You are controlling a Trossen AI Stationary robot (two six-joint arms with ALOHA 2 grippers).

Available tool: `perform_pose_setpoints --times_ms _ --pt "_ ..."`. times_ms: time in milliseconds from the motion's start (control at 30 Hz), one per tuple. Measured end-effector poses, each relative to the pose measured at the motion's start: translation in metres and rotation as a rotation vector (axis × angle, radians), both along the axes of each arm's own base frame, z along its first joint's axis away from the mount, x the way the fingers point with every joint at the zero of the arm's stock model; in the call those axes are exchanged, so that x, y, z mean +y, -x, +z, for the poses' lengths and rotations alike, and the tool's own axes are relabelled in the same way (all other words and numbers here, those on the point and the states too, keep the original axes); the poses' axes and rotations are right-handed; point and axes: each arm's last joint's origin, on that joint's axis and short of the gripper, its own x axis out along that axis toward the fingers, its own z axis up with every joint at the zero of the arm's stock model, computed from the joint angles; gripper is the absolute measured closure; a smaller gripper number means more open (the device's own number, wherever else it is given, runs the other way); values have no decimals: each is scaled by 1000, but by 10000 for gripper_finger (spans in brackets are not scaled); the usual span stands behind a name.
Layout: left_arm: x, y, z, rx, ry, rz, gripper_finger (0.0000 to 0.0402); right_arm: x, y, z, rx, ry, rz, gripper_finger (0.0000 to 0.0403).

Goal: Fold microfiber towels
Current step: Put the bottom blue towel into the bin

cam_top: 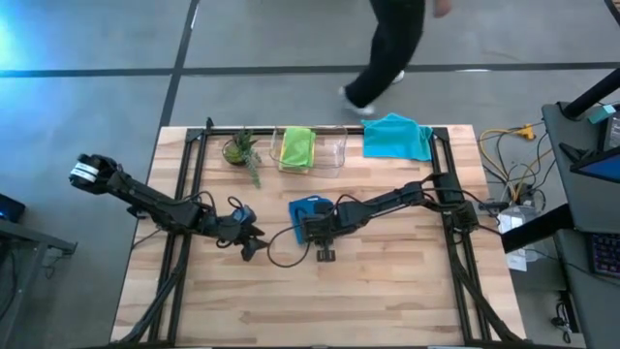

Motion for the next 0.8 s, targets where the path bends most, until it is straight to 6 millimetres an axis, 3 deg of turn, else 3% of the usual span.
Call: perform_pose_setpoints --times_ms 167,333,533,667,800 --pt "0 -1 2 -6 3 0 167 0 -1 4 -3 1 0 391" --pt "-1 -2 3 -16 11 2 167 1 -1 29 -14 -6 1 393" --pt "-1 -4 6 -58 39 18 167 0 6 82 -62 -16 3 394" --pt "-2 -5 8 -85 45 22 167 -1 15 104 -76 -31 -20 394" --pt "-2 -6 9 -92 47 23 167 -5 29 145 -176 -50 -44 394"
